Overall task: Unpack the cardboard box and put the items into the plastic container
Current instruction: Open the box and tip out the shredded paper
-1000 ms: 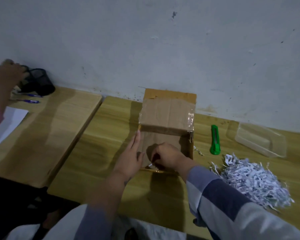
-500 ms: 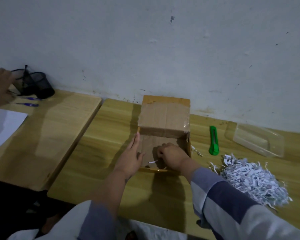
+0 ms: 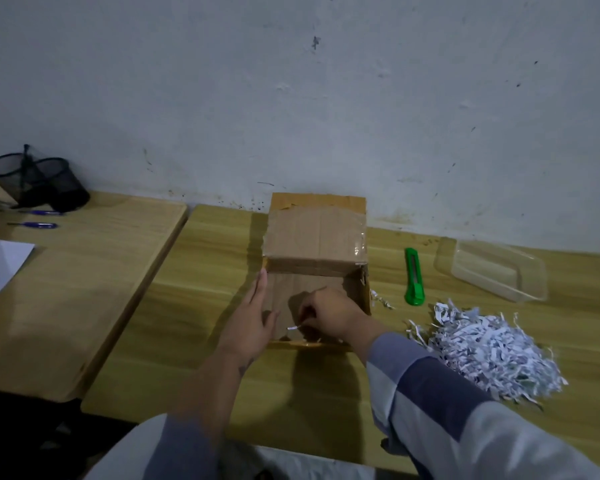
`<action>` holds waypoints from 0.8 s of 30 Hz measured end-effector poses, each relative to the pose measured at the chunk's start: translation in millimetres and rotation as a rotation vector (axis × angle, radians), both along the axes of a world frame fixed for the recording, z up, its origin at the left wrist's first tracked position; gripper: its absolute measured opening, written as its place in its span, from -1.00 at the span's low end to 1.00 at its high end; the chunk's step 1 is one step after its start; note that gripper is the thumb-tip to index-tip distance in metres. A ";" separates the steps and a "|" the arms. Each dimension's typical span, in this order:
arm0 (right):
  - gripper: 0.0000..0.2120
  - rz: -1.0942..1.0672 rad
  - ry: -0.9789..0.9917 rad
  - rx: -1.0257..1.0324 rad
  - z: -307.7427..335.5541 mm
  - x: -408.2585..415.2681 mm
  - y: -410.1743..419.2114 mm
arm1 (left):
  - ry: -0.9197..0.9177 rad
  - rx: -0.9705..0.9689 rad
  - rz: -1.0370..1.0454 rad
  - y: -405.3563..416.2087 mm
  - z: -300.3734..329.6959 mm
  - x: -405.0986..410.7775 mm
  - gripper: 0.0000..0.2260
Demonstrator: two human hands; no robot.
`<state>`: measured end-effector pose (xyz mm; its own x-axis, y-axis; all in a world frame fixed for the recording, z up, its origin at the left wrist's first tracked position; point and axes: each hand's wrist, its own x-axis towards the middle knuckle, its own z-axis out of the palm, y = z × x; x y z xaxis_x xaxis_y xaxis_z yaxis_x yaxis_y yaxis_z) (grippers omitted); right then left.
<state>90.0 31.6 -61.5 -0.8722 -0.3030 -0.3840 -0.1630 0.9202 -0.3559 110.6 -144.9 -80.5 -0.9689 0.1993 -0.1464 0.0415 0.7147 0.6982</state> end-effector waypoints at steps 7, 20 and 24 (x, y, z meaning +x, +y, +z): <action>-0.81 0.075 0.016 0.090 -5.0 -5.6 -7.2 | 0.008 -0.007 0.003 -2.5 -2.4 -3.6 -0.32; -0.87 -0.039 -0.014 0.045 -13.3 1.4 0.1 | -0.037 -0.048 -0.016 -0.6 5.4 -4.5 -0.33; -0.90 -0.097 -0.004 -0.035 -4.2 3.3 8.6 | -0.046 -0.018 -0.009 -0.3 5.4 -2.7 -0.32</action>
<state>93.3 40.1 -65.7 -0.8965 -0.2310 -0.3782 -0.0725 0.9184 -0.3889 107.9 -145.2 -75.1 -0.9593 0.2053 -0.1939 0.0166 0.7266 0.6869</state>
